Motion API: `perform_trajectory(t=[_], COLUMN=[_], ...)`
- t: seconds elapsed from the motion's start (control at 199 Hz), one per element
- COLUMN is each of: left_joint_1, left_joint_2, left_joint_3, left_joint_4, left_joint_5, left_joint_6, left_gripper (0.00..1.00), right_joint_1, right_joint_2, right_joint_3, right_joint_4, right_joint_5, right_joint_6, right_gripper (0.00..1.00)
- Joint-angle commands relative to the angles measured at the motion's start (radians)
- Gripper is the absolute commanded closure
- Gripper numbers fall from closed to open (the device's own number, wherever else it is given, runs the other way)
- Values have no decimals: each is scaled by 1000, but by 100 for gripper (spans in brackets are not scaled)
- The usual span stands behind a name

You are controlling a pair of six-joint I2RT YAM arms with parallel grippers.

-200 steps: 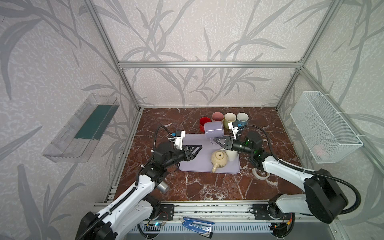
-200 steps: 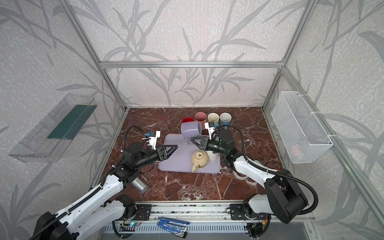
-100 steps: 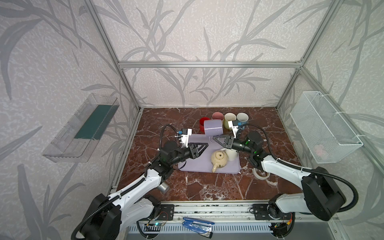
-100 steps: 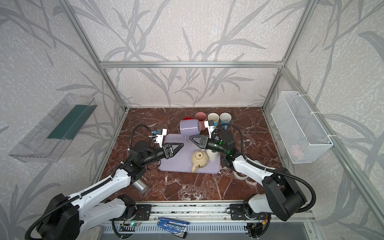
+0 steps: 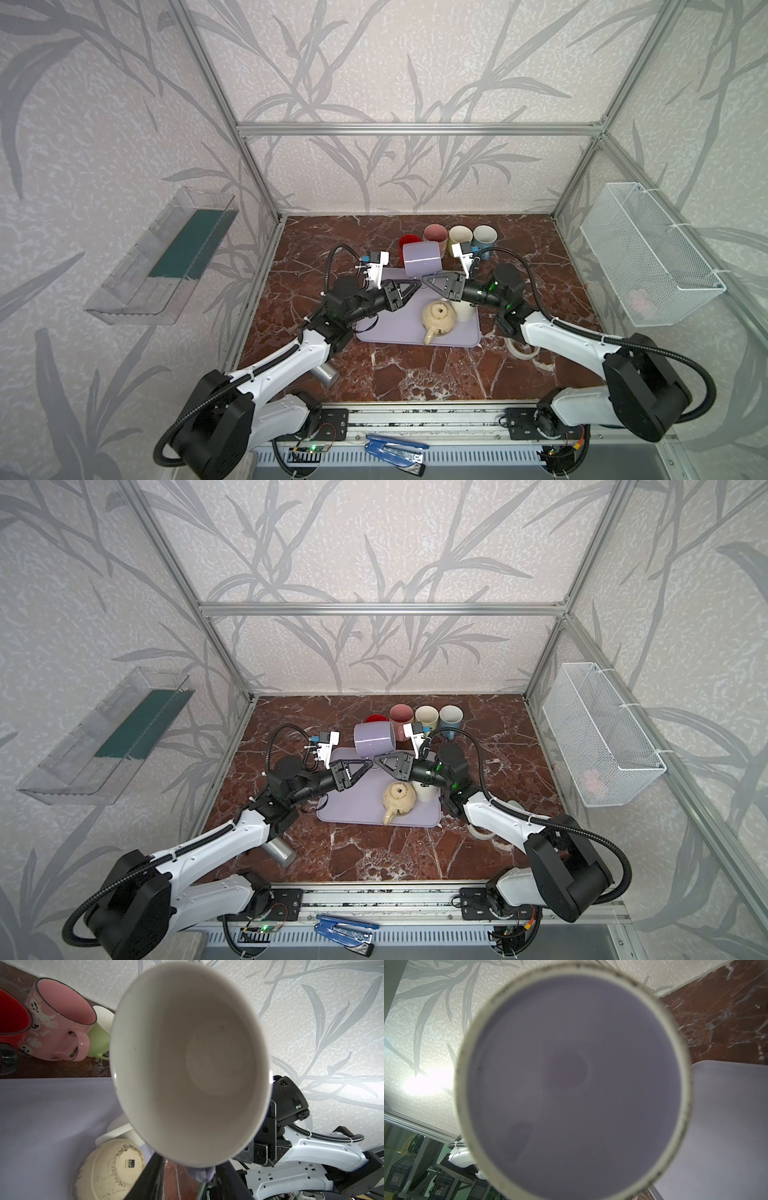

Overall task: Turn the mug right side up
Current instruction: 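Grasp the lavender mug rim with the left gripper while the right holds it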

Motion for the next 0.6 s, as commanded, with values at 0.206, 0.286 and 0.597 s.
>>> perform_trajectory(t=[0.206, 0.286, 0.597], left_joint_1=[-6, -6, -13], left_joint_2=[11, 11, 12], left_joint_3=[25, 27, 18], left_joint_4=[100, 110, 175], left_joint_5=[22, 22, 40], left_joint_6=[-23, -24, -41], left_gripper=[71, 73, 88], right_joint_1=[15, 25, 56], right_joint_2=[18, 29, 62], right_joint_3=[22, 24, 26], right_joint_4=[222, 235, 247], right_joint_5=[-51, -60, -52], right_joint_6=[21, 24, 10], right_gripper=[100, 100, 100])
